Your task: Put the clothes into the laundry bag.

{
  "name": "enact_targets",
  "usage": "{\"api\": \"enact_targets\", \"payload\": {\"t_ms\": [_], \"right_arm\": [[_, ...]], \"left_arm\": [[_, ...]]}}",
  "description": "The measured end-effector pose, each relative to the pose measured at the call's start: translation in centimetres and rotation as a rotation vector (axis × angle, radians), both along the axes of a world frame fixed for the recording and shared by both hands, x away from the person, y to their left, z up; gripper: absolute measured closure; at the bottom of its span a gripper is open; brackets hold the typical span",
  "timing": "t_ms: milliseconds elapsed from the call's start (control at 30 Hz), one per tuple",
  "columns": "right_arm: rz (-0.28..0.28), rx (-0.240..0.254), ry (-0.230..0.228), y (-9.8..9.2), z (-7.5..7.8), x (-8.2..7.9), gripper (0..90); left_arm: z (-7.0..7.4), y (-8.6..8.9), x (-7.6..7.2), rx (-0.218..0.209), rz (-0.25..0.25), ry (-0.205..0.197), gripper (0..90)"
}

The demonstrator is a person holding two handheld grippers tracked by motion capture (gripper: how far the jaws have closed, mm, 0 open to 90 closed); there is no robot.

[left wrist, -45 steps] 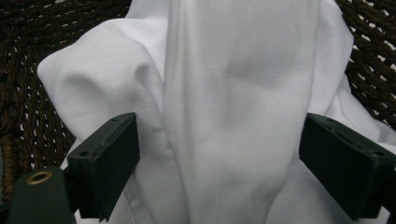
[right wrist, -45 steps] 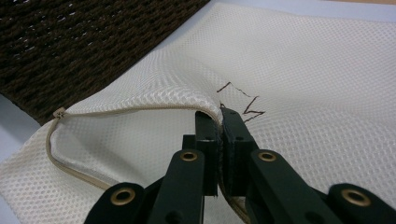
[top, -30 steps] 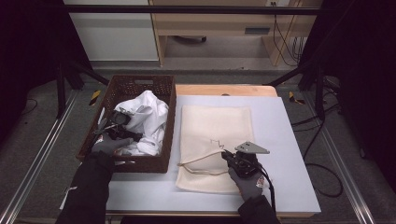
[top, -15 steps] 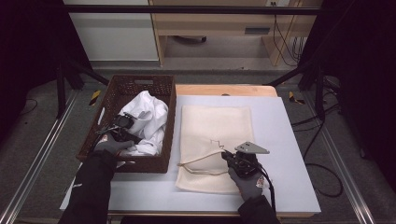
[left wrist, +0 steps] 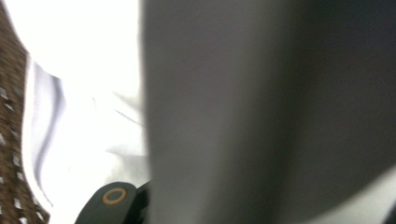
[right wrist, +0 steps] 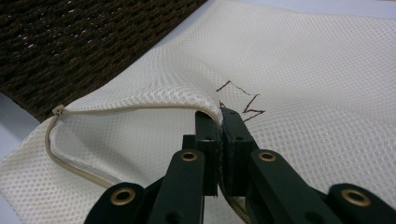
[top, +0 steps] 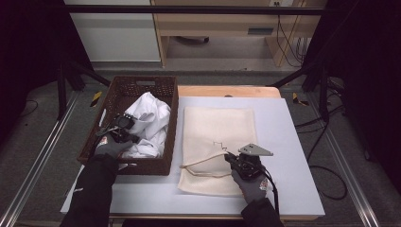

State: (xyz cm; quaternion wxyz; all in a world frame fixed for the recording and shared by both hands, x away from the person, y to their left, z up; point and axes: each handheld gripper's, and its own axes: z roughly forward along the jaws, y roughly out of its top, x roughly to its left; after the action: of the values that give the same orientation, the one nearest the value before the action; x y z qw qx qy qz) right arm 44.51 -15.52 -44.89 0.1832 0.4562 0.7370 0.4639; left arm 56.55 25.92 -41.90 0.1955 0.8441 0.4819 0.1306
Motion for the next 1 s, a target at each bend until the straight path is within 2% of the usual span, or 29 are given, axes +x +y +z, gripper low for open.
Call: {"api": "enact_targets", "payload": {"t_ms": [67, 100, 133, 200, 233, 267, 433, 600, 733, 1000], "right_arm": [[-0.001, 0.0, 0.0, 0.0, 0.0, 0.0, 87.1], [0.0, 0.002, -0.001, 0.0, 0.0, 0.0, 87.1], [0.0, 0.002, -0.001, 0.0, 0.0, 0.0, 87.1], [-0.001, -0.001, -0.002, 0.0, 0.0, 0.0, 87.1], [-0.001, -0.001, -0.003, 0.0, 0.0, 0.0, 87.1], [-0.001, -0.001, -0.003, 0.0, 0.0, 0.0, 87.1], [-0.001, -0.001, -0.002, -0.1, 0.0, 0.0, 87.1], [-0.001, 0.002, -0.002, -0.1, 0.0, 0.0, 87.2], [-0.002, 0.002, 0.002, -0.1, -0.1, 0.1, 87.2], [0.0, 0.005, 0.004, -0.1, 0.0, 0.1, 87.4]], "left_arm": [[0.5, 0.2, -0.3, -0.027, 0.003, -0.054, 80.7], [1.0, 0.4, -0.6, -0.059, 0.006, -0.111, 80.9], [1.0, 0.4, -0.6, -0.059, 0.006, -0.111, 81.0], [1.4, 0.7, -1.0, -0.09, 0.011, -0.161, 81.1], [1.8, 0.9, -1.3, -0.116, 0.013, -0.203, 81.3], [1.8, 0.9, -1.3, -0.116, 0.013, -0.203, 81.4], [2.5, 1.5, -1.9, -0.185, 0.032, -0.29, 81.8], [2.9, 1.8, -2.4, -0.21, 0.042, -0.361, 81.9], [3.4, 2.2, -2.7, -0.264, 0.079, -0.406, 82.0], [4.1, 2.6, -3.2, -0.292, 0.12, -0.5, 82.1]]}}
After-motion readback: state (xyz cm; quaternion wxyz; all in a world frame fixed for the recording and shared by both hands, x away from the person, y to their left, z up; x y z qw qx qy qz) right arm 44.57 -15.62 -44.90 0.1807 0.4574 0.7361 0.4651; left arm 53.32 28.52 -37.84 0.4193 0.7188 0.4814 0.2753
